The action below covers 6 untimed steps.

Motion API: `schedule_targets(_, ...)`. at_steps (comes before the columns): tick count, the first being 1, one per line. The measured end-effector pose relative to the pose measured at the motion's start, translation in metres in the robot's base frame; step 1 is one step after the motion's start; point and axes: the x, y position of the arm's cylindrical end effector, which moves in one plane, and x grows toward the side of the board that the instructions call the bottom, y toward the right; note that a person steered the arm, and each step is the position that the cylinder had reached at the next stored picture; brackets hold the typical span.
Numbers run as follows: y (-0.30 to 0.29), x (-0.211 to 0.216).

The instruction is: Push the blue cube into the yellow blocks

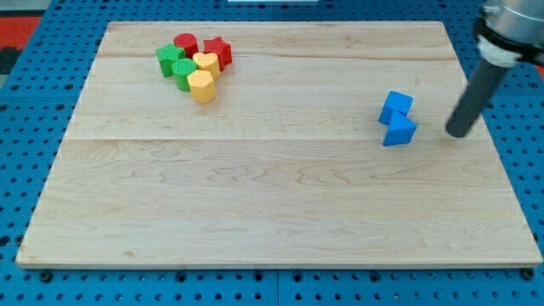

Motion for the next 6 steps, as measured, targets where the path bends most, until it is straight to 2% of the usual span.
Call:
schedule_targets(1,-0.105,-0.004)
schedule_targets(2,-0.06,-0.015)
schedule_targets(3,0.013,-0.021)
schedule_targets(4,-0.069,-0.05)
schedule_targets(5,-0.197,-0.049)
schedule_targets(6,-0.251,-0.053)
